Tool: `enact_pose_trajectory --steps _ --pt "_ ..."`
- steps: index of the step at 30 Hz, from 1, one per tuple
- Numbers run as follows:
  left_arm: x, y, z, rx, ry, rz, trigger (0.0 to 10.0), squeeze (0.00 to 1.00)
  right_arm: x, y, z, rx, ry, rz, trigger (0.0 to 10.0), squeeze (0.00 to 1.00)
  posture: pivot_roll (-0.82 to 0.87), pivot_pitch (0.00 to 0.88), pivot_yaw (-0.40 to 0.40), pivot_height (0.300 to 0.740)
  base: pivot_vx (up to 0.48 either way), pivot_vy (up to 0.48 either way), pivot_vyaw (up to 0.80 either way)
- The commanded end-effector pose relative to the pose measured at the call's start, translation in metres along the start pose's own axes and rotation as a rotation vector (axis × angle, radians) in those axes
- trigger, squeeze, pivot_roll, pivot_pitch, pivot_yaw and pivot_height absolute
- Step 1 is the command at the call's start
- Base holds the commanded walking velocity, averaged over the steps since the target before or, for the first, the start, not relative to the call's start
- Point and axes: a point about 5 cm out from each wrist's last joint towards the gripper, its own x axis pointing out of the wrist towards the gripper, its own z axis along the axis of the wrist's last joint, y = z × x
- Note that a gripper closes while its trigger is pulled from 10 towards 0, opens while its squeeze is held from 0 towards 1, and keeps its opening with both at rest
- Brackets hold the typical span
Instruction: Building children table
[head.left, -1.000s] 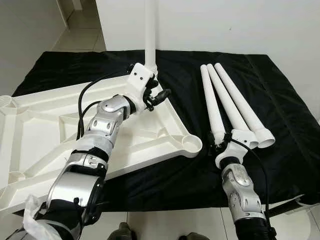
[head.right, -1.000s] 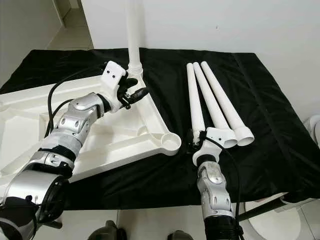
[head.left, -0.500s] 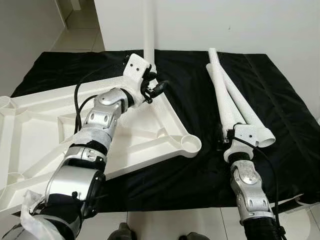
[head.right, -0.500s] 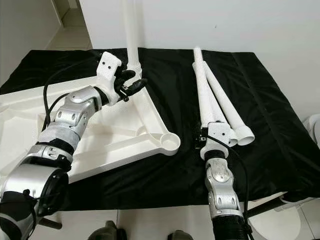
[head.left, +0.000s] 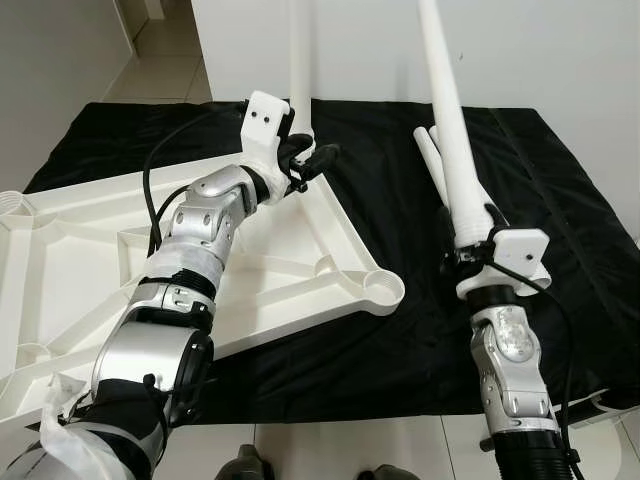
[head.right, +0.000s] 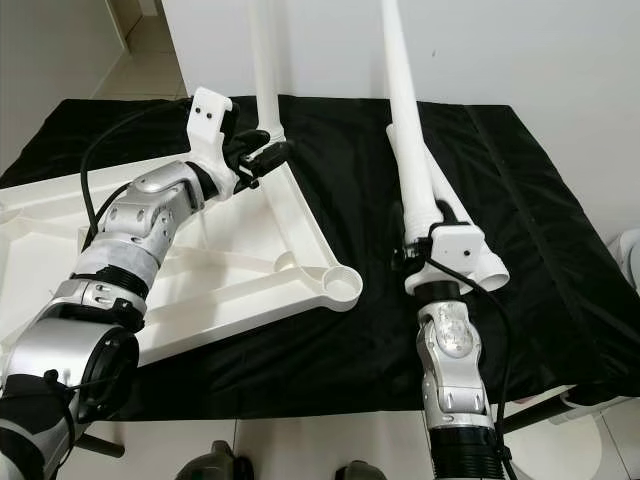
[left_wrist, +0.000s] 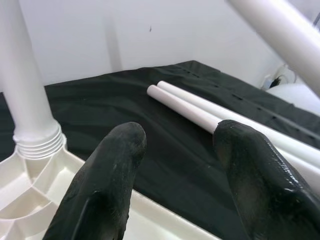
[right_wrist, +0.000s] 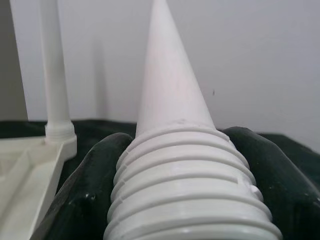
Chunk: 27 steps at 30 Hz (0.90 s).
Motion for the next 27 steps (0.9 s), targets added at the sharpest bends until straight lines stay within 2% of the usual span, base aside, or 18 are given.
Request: enact_pose_trajectory --steps 1,3,5,6,7,8,9,10,11,12,14,17,19,21,22,23,24,27 --pt "0.002 -0.008 0.011 -0.018 -0.024 -0.133 10.0 0.0 0.005 0.0 0.011 0.001 -0.068 0.0 10.0 0.0 -0.01 0.0 0.026 0.74 0.0 0.0 0.0" --pt "0.002 -0.008 0.011 -0.018 -0.024 -0.133 10.0 0.0 0.005 0.0 0.011 0.001 -0.068 0.0 10.0 0.0 -0.01 0.0 0.026 0.74 0.0 0.0 0.0" --pt "0.005 -0.012 0.019 -0.053 -0.048 -0.176 10.0 0.0 0.013 0.001 0.023 -0.006 -0.121 0.004 10.0 0.0 -0.01 0.0 0.029 0.74 0.0 0.0 0.0" --pt "0.006 -0.015 0.025 -0.077 -0.069 -0.2 10.0 0.28 0.016 0.003 0.029 -0.011 -0.15 0.014 10.0 0.0 -0.01 0.0 0.031 0.74 0.0 0.0 0.0" --pt "0.006 -0.015 0.025 -0.077 -0.069 -0.2 10.0 0.28 0.016 0.003 0.029 -0.011 -0.15 0.014 10.0 0.0 -0.01 0.0 0.031 0.74 0.0 0.0 0.0" --pt "0.008 -0.016 0.029 -0.084 -0.082 -0.217 10.0 0.91 0.019 0.004 0.034 -0.011 -0.171 0.026 10.0 0.0 -0.01 0.0 0.031 0.74 0.0 0.0 0.0" --pt "0.008 -0.016 0.029 -0.084 -0.082 -0.217 10.0 0.91 0.019 0.004 0.034 -0.011 -0.171 0.026 10.0 0.0 -0.01 0.0 0.031 0.74 0.0 0.0 0.0" --pt "0.009 -0.018 0.036 -0.131 -0.109 -0.249 10.0 1.0 0.022 0.005 0.04 -0.011 -0.199 0.038 10.0 0.0 -0.01 0.0 0.033 0.74 0.0 0.0 0.0" --pt "0.009 -0.019 0.041 -0.168 -0.127 -0.272 10.0 1.0 0.024 0.005 0.045 -0.01 -0.22 0.045 10.0 0.0 -0.01 0.0 0.033 0.74 0.0 0.0 0.0" --pt "0.009 -0.019 0.041 -0.168 -0.127 -0.272 10.0 1.0 0.024 0.005 0.045 -0.01 -0.22 0.045 10.0 0.0 -0.01 0.0 0.033 0.74 0.0 0.0 0.0" --pt "0.009 -0.021 0.056 -0.242 -0.18 -0.307 10.0 1.0 0.028 0.006 0.053 -0.013 -0.261 0.065 10.0 0.0 -0.01 0.0 0.038 0.74 0.0 0.0 0.0" --pt "0.009 -0.022 0.061 -0.272 -0.196 -0.314 10.0 1.0 0.029 0.007 0.057 -0.015 -0.276 0.074 10.0 0.0 -0.01 0.0 0.038 0.74 0.0 0.0 0.0" --pt "0.008 -0.022 0.073 -0.368 -0.224 -0.356 10.0 1.0 0.031 0.011 0.063 -0.019 -0.301 0.103 10.0 0.0 -0.01 0.0 0.04 0.74 0.0 0.0 0.0" --pt "0.007 -0.022 0.077 -0.427 -0.225 -0.377 10.0 1.0 0.031 0.013 0.066 -0.021 -0.31 0.122 10.0 0.0 -0.01 0.0 0.039 0.74 0.0 0.0 0.0" --pt "0.007 -0.022 0.078 -0.451 -0.215 -0.393 10.0 0.95 0.031 0.016 0.067 -0.019 -0.312 0.142 10.0 0.0 -0.01 0.0 0.04 0.74 0.0 0.0 0.0" --pt "0.007 -0.023 0.078 -0.463 -0.208 -0.404 10.0 0.36 0.031 0.017 0.067 -0.018 -0.312 0.155 10.0 0.0 -0.01 0.0 0.04 0.74 0.0 0.0 0.0" --pt "0.007 -0.024 0.078 -0.485 -0.208 -0.426 10.0 0.0 0.031 0.02 0.069 -0.017 -0.314 0.17 10.0 0.0 -0.01 0.0 0.04 0.74 0.0 0.0 0.0" --pt "0.007 -0.025 0.078 -0.509 -0.192 -0.444 10.0 0.0 0.031 0.023 0.07 -0.015 -0.316 0.194 10.0 0.0 -0.01 0.0 0.039 0.74 0.0 0.0 0.0"
